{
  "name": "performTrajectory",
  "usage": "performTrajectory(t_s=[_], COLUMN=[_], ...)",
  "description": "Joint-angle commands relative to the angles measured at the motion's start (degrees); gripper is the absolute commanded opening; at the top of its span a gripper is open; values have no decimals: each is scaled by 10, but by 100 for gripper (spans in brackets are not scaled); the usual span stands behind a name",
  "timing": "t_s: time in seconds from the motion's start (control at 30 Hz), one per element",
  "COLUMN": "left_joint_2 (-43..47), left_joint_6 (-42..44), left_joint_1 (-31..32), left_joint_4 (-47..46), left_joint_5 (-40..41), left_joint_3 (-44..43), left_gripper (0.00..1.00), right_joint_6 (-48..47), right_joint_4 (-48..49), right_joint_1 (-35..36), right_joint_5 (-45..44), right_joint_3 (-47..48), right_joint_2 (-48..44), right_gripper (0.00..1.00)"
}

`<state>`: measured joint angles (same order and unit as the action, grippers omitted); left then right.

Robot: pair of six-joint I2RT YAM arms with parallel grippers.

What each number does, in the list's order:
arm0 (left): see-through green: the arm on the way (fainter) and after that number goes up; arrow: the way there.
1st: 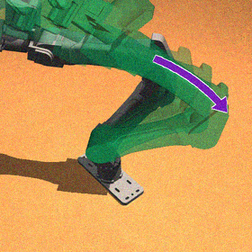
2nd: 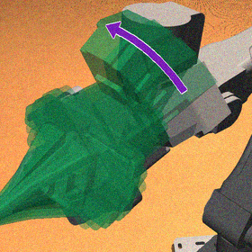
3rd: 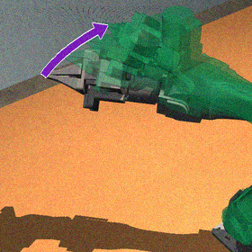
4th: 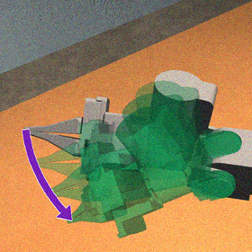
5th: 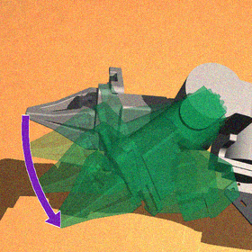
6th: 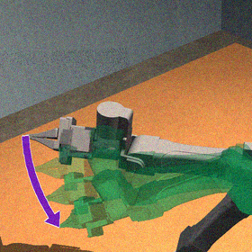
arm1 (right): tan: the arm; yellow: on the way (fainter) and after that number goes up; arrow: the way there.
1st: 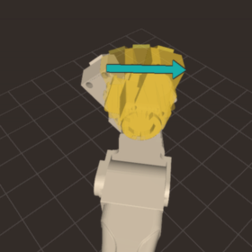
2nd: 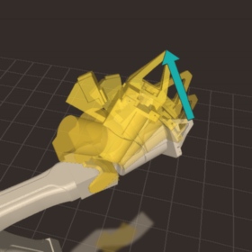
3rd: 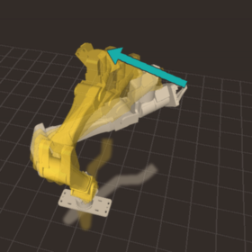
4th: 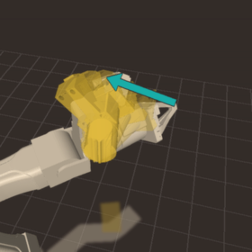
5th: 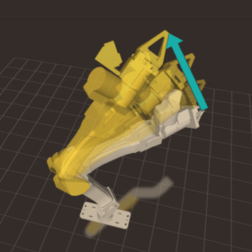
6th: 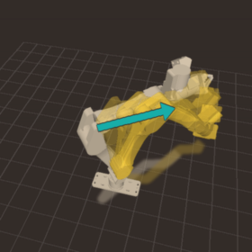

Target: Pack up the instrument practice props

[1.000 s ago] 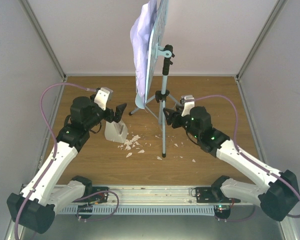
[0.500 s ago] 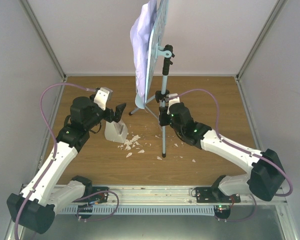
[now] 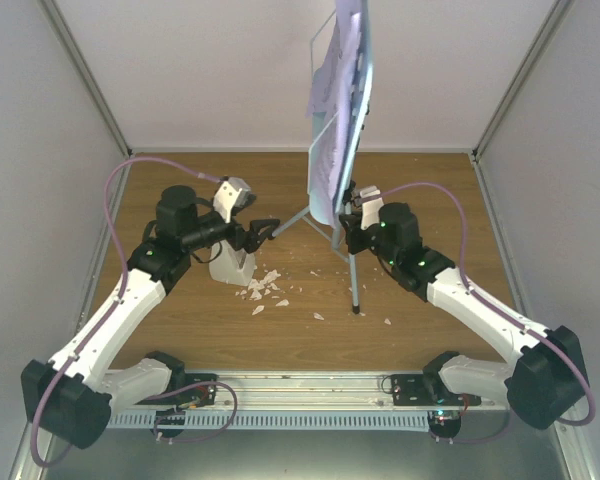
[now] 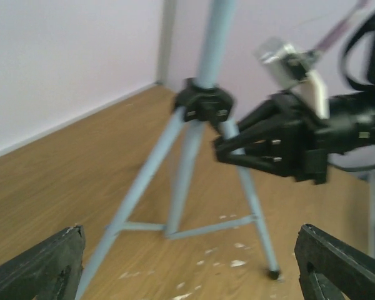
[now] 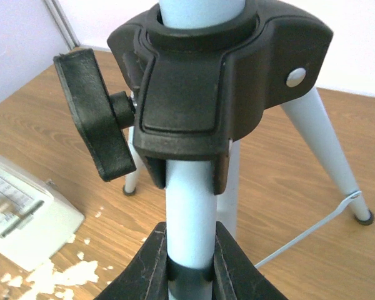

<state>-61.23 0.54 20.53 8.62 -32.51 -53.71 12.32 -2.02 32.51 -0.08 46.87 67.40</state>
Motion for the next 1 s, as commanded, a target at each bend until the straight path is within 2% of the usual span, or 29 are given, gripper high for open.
performTrajectory(t_s=[0.0,0.1,0.2,0.37,0.67,0.77,0.97], left_joint_2=[-37,-74,-117,-178,-253,-270,-299], left_joint_6=[-32,-41,-59,-58,-11,-2,15], left_joint_1=[49,81,84,83,82,82,82], left_joint_4=[-83,-123,-174,-221,-214,-214,-222], left_joint_5=[-81,-74,-82,-94,-110,-132,-172], left_joint_3=[-23,-10,4,-9,-50,-64,-77], left_gripper=[90,85,73,75,73,65,32], right_joint_6=[-164,-167,-166,-169,-154,-148,-136], right_joint_4=[56,91,108,85,95,101,111], right_joint_1=[-62,-90,-100,-102,-105,-105,-115], right_joint_5=[183,273,342,376,381,383,371], right_joint_3=[-18,-45,-59,-52,-53,-53,-64], right_joint_2=[-33,-59,-69,-67,-63,-58,-53], right_gripper=[1,1,1,0,0,1,1])
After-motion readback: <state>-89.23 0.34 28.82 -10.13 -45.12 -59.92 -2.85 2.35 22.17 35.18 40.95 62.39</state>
